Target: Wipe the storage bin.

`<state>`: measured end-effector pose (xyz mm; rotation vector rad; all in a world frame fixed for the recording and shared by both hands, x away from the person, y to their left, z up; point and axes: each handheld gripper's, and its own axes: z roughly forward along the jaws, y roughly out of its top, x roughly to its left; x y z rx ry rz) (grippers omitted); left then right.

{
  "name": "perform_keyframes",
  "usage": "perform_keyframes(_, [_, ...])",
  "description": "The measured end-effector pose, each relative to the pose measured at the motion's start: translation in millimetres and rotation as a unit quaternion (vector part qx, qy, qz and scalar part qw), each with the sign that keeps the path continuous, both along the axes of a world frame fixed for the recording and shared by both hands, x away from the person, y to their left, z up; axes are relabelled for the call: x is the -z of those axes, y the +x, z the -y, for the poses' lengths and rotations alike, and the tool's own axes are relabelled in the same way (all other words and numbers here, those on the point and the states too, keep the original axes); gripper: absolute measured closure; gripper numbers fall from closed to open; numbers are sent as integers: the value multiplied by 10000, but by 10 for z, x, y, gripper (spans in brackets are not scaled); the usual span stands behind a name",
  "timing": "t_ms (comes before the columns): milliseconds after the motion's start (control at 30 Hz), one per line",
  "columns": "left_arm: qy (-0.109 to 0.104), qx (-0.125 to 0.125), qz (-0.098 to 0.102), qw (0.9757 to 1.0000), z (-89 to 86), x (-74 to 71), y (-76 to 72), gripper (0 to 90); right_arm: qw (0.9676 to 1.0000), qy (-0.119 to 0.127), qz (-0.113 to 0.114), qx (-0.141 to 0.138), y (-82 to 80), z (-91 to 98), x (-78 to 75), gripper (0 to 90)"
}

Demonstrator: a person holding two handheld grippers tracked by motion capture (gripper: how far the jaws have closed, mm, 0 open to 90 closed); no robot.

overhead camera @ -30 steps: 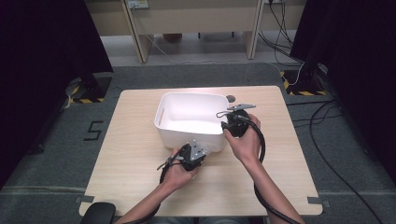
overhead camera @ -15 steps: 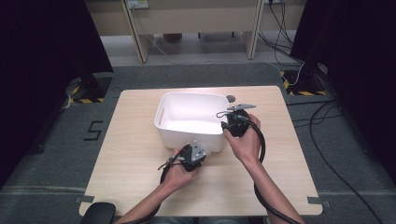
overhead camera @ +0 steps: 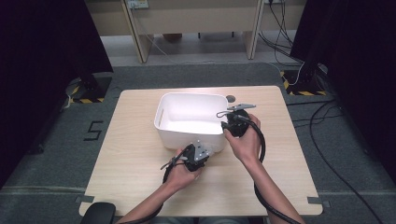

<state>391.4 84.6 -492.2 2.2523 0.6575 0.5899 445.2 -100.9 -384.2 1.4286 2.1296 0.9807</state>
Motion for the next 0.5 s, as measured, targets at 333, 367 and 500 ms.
perform_keyframes(333, [-162,15,104,9998,-1,-150,-23,758,10000,5,1,13,-1,1,0,693])
perform_keyframes(367, [-170,24,113,9998,-2,-166,-25,758,10000,9,6,10,-1,1,1,693])
perform_keyframes(500, [-260,17,147,9996,-7,-227,-35,758,10000,4,7,8,-1,1,1,693])
